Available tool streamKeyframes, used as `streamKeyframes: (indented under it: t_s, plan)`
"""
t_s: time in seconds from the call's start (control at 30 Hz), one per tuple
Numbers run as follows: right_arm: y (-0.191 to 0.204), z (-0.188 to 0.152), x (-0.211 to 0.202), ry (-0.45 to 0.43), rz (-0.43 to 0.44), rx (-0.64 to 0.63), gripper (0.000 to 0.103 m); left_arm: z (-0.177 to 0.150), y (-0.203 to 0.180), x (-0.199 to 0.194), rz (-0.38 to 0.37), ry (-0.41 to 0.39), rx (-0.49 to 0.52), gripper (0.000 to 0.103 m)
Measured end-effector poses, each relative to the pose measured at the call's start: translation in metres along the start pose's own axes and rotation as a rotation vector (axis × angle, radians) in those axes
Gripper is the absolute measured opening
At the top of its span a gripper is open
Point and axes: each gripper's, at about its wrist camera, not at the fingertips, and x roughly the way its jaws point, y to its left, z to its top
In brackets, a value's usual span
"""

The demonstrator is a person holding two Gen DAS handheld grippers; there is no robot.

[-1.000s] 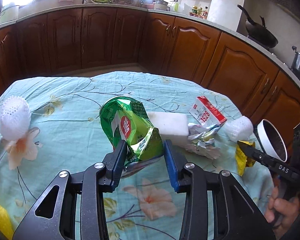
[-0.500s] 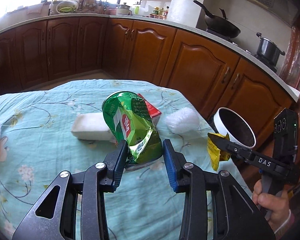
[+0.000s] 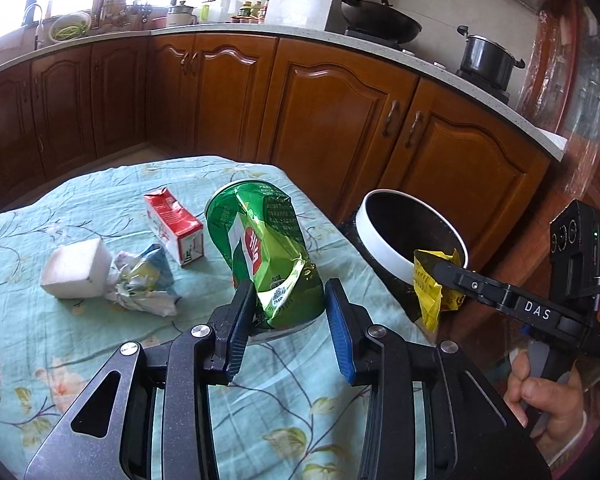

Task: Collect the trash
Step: 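Carry the yellow bag and green can over the bin and open both grippers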

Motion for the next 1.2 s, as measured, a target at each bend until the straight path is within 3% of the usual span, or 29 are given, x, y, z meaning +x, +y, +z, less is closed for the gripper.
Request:
streamKeyframes:
  t_s: [0.3, 0.33, 0.37, 0.9, 1.2]
  plan:
    - [-0.038, 0.015, -0.021, -0.060, -0.068, 0.042, 0.033, 0.014, -0.041, 0.025, -0.061, 0.027, 0.064, 0.035]
    - [-0.042, 0.017, -0.022, -0.065, -0.076, 0.045, 0.028, 0.015, -0.045, 0.029, -0.070, 0.033, 0.066, 0.035]
    - [-0.046, 0.019, -0.022, -0.067, -0.082, 0.050, 0.007, 0.017, -0.050, 0.033, -0.079, 0.038, 0.070, 0.035]
    - [-0.088, 0.055, -0.018, -0.102, -0.167, 0.058, 0.006, 0.056, -0.119, 0.082, -0.170, 0.050, 0.150, 0.035]
    - [-0.111, 0.072, -0.006, -0.086, -0.203, 0.069, 0.007, 0.067, -0.144, 0.124, -0.210, 0.135, 0.179, 0.035]
